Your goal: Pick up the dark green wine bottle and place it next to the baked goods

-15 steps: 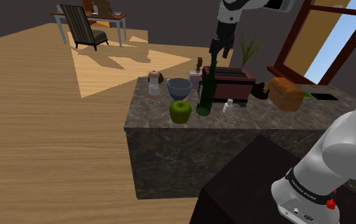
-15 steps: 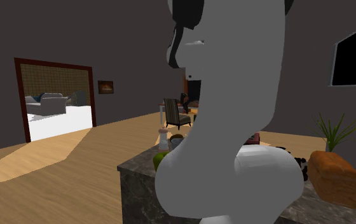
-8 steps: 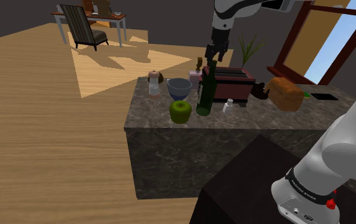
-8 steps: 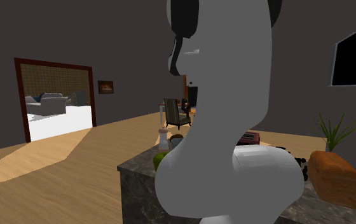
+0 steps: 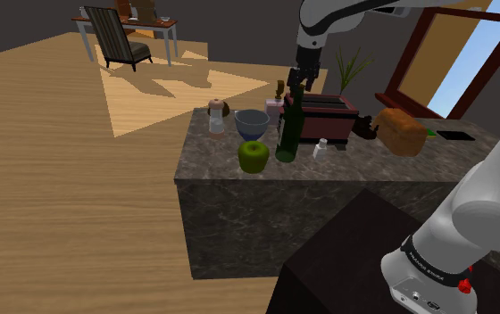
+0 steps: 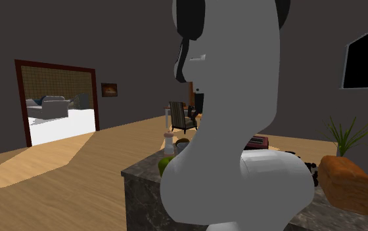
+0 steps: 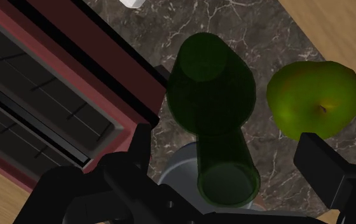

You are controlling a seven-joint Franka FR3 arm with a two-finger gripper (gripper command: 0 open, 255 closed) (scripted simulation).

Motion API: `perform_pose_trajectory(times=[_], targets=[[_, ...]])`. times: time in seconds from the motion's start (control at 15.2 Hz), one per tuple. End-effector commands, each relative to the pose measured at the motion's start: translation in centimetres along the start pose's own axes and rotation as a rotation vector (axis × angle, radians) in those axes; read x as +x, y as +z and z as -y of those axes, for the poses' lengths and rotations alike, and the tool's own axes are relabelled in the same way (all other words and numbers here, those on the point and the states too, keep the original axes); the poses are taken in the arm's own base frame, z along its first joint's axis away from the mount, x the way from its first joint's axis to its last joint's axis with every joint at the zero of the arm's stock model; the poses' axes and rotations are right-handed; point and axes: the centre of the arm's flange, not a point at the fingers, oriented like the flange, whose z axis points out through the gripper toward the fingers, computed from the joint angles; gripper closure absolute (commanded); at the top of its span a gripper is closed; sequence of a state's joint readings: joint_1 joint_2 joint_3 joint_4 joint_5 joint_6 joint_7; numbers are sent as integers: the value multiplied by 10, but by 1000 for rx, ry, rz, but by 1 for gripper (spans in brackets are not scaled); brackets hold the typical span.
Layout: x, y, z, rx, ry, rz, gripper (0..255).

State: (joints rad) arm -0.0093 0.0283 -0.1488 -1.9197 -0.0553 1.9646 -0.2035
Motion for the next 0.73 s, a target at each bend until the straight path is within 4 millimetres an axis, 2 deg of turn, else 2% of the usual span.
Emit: perform_pose_trajectory(times=[0.0, 0.07, 0.13, 0.66], targets=[[0, 0, 0, 0, 0, 0, 0], [0, 0, 0, 0, 0, 0, 0], [0, 0, 0, 0, 0, 0, 255], [0, 0, 0, 0, 0, 0, 255]])
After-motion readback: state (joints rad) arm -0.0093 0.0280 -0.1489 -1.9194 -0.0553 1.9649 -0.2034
